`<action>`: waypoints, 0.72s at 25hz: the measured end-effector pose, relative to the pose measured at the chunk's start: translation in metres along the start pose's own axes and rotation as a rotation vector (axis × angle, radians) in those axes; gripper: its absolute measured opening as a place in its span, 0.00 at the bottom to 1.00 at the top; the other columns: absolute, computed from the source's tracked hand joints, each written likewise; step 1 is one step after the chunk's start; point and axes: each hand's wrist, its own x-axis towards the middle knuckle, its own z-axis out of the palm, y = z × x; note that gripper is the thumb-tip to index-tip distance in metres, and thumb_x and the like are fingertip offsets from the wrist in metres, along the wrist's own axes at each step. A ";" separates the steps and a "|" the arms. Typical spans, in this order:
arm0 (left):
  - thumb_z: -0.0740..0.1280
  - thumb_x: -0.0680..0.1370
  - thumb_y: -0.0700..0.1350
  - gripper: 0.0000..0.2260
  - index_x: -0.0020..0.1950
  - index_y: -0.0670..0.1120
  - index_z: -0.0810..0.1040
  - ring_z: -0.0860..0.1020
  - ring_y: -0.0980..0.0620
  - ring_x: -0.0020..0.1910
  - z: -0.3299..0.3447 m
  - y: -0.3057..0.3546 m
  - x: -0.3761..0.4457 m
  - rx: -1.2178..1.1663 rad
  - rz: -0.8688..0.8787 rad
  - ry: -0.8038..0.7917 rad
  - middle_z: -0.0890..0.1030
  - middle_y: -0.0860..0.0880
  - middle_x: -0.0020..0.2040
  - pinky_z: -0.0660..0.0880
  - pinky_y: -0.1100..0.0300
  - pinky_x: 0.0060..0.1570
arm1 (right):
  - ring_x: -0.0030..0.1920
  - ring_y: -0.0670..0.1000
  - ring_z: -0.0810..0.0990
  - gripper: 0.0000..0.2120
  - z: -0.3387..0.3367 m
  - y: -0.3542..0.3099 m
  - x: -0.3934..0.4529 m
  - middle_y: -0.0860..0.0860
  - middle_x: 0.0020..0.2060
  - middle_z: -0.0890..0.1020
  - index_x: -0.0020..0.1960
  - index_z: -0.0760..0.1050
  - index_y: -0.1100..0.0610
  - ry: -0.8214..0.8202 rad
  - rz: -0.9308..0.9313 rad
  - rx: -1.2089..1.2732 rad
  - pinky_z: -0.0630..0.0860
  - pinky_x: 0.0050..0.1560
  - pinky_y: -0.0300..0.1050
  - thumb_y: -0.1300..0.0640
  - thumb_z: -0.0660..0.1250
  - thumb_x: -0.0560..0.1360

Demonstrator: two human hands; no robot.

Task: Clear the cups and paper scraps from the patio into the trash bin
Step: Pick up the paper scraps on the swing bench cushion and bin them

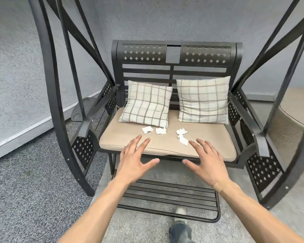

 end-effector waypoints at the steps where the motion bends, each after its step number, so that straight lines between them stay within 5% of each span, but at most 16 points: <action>1: 0.55 0.68 0.77 0.39 0.75 0.64 0.54 0.50 0.55 0.77 0.002 -0.001 0.015 0.000 0.002 -0.001 0.51 0.58 0.78 0.50 0.46 0.75 | 0.75 0.52 0.54 0.35 0.003 0.004 0.015 0.46 0.75 0.61 0.73 0.57 0.40 0.006 0.000 0.006 0.59 0.71 0.56 0.29 0.58 0.70; 18: 0.59 0.69 0.74 0.35 0.74 0.65 0.57 0.50 0.55 0.76 0.033 0.001 0.229 -0.026 -0.082 0.002 0.54 0.56 0.78 0.51 0.47 0.74 | 0.75 0.50 0.53 0.33 0.021 0.073 0.229 0.45 0.75 0.60 0.73 0.59 0.40 -0.062 -0.028 0.074 0.57 0.70 0.53 0.31 0.61 0.71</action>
